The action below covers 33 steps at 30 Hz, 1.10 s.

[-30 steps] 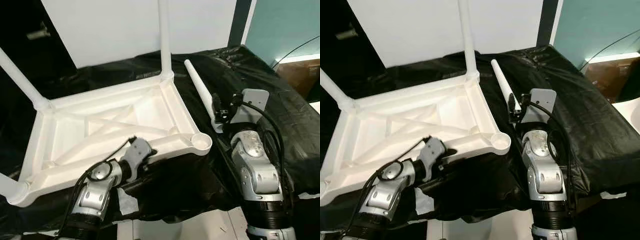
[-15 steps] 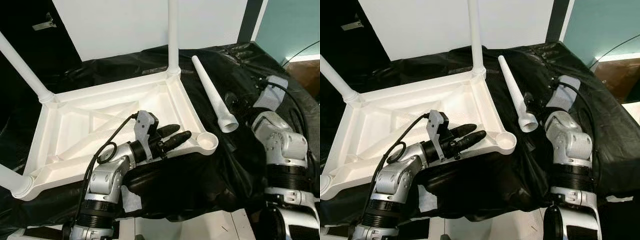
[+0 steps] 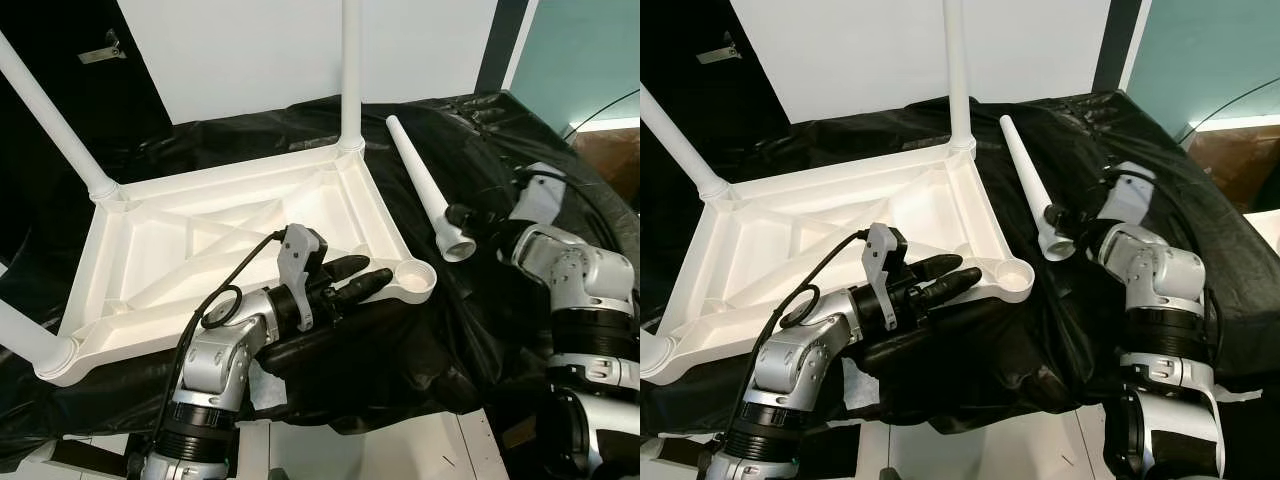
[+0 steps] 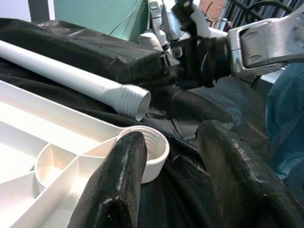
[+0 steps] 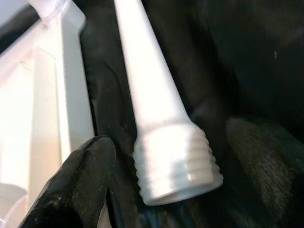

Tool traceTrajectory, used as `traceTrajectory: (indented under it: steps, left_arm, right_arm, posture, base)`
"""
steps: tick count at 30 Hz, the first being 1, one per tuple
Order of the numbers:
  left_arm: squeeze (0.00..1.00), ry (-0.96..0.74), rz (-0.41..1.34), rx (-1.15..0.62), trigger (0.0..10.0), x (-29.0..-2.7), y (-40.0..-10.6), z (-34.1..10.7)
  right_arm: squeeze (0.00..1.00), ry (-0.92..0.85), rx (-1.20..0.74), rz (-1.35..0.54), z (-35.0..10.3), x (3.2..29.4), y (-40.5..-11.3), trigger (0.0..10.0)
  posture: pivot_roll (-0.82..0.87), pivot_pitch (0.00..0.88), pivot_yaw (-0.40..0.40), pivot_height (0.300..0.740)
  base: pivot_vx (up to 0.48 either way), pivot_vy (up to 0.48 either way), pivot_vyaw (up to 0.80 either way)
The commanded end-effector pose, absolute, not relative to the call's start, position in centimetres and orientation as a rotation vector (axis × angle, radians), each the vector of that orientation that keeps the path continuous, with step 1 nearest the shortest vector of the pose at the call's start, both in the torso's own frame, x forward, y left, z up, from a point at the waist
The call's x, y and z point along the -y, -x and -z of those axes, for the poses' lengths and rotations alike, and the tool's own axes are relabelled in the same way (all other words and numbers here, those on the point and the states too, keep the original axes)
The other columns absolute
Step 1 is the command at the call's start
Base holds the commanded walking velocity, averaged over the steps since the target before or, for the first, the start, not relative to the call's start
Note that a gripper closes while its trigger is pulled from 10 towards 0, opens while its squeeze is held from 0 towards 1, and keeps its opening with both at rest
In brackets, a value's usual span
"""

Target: Building children table

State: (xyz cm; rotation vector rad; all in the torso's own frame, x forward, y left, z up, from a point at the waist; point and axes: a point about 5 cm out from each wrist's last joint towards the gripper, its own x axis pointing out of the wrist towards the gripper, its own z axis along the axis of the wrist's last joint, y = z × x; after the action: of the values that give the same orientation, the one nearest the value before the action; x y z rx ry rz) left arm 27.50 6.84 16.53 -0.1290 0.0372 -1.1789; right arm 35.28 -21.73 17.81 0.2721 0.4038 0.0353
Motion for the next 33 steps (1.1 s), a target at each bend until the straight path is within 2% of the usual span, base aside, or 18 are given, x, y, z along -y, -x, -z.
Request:
traceTrajectory:
  steps: [1,12,13,14,15,16,17,33]
  left_arm:
    - [0.00,0.114,1.156,-0.050,10.0,-7.1,-27.5,-16.3]
    - [0.00,0.088,1.139,-0.061,10.0,-7.0,-27.3,-16.0]
    - [0.00,0.086,1.134,-0.062,10.0,-7.0,-27.3,-16.0]
    - [0.00,0.086,1.134,-0.062,10.0,-7.0,-27.3,-16.0]
    - [0.00,0.083,1.131,-0.062,10.0,-6.9,-27.2,-15.9]
    - [0.00,0.083,1.131,-0.062,10.0,-6.9,-27.2,-15.9]
    - [0.00,0.080,1.129,-0.063,10.0,-6.9,-27.2,-15.9]
    - [0.00,0.060,1.153,-0.070,10.0,-6.6,-27.2,-15.8]
  right_arm:
    - [0.00,-0.291,-0.440,-0.033,-17.4,21.8,-35.6,10.0]
    - [0.00,-0.249,-0.464,-0.039,-17.0,21.6,-36.7,10.0]
    - [0.00,-0.243,-0.465,-0.042,-16.8,21.5,-36.8,8.0]
    - [0.00,-0.243,-0.465,-0.042,-16.8,21.5,-36.8,8.0]
    - [0.00,-0.238,-0.467,-0.045,-16.6,21.4,-36.8,2.4]
    - [0.00,-0.238,-0.467,-0.045,-16.6,21.4,-36.8,2.4]
    - [0.00,-0.248,-0.474,-0.050,-16.3,21.3,-36.8,0.0]
    - [0.00,-0.393,-0.520,-0.033,-13.9,19.9,-36.3,0.0]
  posture:
    - [-0.10,0.035,0.046,0.740]
    - [-0.08,0.034,0.040,0.740]
    - [-0.08,0.033,0.039,0.740]
    - [-0.08,0.033,0.039,0.740]
    - [-0.08,0.032,0.039,0.740]
    - [-0.08,0.032,0.039,0.740]
    - [-0.08,0.032,0.040,0.740]
    - [-0.10,0.034,0.056,0.740]
  base:
    - [0.000,0.000,0.00]
    - [0.000,0.000,0.00]
    - [0.000,0.000,0.00]
    - [0.000,0.000,0.00]
    - [0.000,0.000,0.00]
    - [0.000,0.000,0.00]
    - [0.000,0.000,0.00]
    - [0.000,0.000,0.00]
